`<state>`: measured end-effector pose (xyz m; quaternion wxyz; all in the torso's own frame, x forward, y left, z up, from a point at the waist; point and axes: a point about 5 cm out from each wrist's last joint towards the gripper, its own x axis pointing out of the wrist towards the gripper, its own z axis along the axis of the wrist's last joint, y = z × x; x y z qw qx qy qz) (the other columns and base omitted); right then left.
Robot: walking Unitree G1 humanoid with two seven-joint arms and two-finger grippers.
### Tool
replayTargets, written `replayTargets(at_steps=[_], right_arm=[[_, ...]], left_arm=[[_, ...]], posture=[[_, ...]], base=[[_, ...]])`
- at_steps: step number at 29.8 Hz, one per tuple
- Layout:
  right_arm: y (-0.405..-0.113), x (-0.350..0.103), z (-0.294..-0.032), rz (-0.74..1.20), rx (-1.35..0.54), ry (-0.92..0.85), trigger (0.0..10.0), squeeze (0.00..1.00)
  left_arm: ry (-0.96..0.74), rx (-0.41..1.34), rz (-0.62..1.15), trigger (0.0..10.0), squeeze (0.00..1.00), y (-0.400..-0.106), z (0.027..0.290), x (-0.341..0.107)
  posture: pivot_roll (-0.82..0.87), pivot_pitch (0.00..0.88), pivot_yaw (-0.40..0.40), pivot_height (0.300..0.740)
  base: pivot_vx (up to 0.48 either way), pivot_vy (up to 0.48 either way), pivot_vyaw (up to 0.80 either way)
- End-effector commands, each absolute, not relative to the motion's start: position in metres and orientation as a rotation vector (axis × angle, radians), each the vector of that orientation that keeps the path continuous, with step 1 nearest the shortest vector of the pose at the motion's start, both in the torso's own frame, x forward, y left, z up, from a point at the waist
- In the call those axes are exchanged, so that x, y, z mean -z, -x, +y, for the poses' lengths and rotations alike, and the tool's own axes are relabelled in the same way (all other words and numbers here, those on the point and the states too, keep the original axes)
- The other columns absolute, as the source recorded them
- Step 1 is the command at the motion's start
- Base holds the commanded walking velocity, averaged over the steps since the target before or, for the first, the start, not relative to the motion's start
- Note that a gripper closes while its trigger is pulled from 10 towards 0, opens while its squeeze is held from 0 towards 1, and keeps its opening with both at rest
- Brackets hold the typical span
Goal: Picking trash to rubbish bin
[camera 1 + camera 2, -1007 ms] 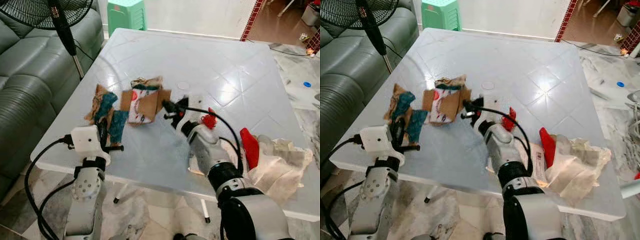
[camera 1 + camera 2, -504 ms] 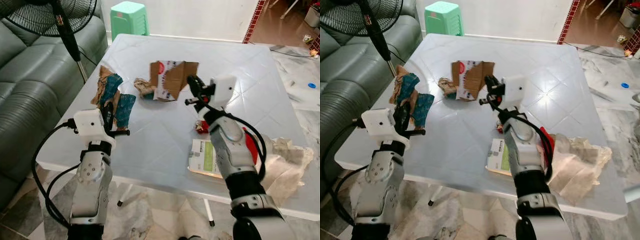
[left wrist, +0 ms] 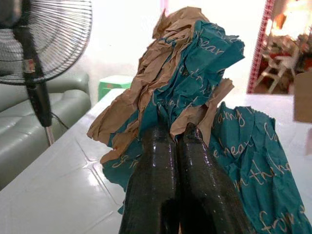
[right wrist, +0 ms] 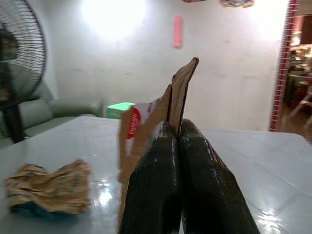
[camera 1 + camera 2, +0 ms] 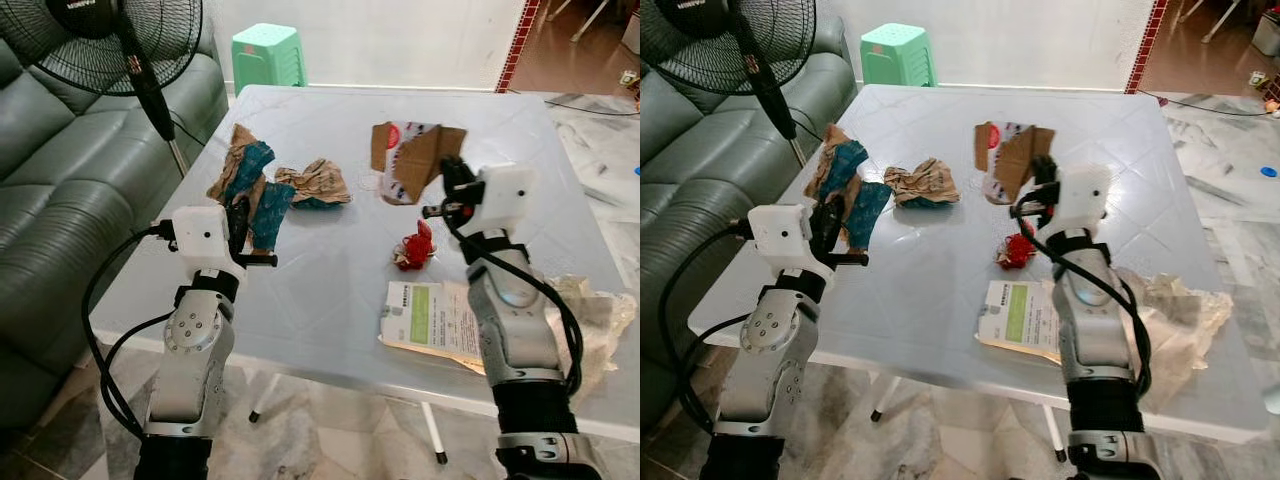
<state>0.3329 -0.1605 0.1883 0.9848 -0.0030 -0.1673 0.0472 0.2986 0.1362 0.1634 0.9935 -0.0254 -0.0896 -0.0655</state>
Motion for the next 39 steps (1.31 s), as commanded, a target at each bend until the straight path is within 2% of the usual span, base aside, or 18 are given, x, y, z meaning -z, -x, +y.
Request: replayTargets(at_steps=[1, 6, 7, 8, 9, 10, 11, 19, 30, 39], right_arm=[[-0.329, -0.191, -0.165, -0.344, -0.073, 0.007, 0.0, 0.0], [-0.321, -0.178, -0.174, -0.293, -0.02, -0.041, 0.0, 0.0], [-0.32, -0.177, -0.174, -0.287, -0.016, -0.051, 1.8, 0.0], [-0.32, -0.176, -0.174, -0.282, -0.011, -0.057, 1.8, 0.0], [-0.318, -0.175, -0.172, -0.277, -0.007, -0.06, 7.6, 0.0], [-0.318, -0.175, -0.172, -0.277, -0.008, -0.059, 8.4, 0.0], [-0.317, -0.175, -0.171, -0.276, -0.004, -0.054, 10.0, 0.0], [-0.306, -0.173, -0.176, -0.256, 0.035, -0.066, 10.0, 0.0], [-0.316, -0.181, -0.174, -0.253, 0.009, -0.066, 10.0, 0.0], [-0.317, -0.184, -0.171, -0.248, -0.016, -0.052, 10.0, 0.0]], left_arm=[[0.032, 0.152, -0.15, 10.0, 0.0, -0.297, 0.138, -0.159], [0.036, 0.172, -0.139, 10.0, 0.0, -0.296, 0.139, -0.158], [0.037, 0.175, -0.142, 10.0, 0.0, -0.296, 0.139, -0.158], [0.036, 0.177, -0.144, 10.0, 0.0, -0.296, 0.139, -0.159], [0.042, 0.185, -0.154, 10.0, 0.0, -0.297, 0.137, -0.161], [0.043, 0.186, -0.157, 10.0, 0.0, -0.297, 0.137, -0.162], [0.04, 0.187, -0.161, 10.0, 0.0, -0.297, 0.137, -0.163], [0.047, 0.165, -0.173, 10.0, 0.0, -0.295, 0.141, -0.164], [0.073, 0.151, -0.172, 10.0, 0.0, -0.293, 0.14, -0.163], [0.084, 0.13, -0.162, 10.0, 0.0, -0.292, 0.142, -0.161]], posture=[[0.03, 0.0, 0.05, 0.74], [0.03, 0.0, 0.064, 0.74], [0.02, 0.0, 0.074, 0.74], [0.02, 0.0, 0.074, 0.74], [0.02, 0.0, 0.076, 0.74], [0.02, 0.0, 0.076, 0.74], [0.02, 0.0, 0.074, 0.74], [0.01, 0.004, 0.06, 0.74], [0.02, 0.004, 0.041, 0.74], [0.02, 0.001, 0.025, 0.74]], base=[[0.0, 0.0, 0.0], [0.0, 0.0, 0.0], [0.0, 0.0, 0.0], [0.0, 0.0, 0.0], [0.0, 0.0, 0.0], [0.0, 0.0, 0.0], [0.0, 0.0, 0.0], [0.0, 0.0, 0.0], [0.0, 0.0, 0.0], [0.0, 0.0, -0.54]])
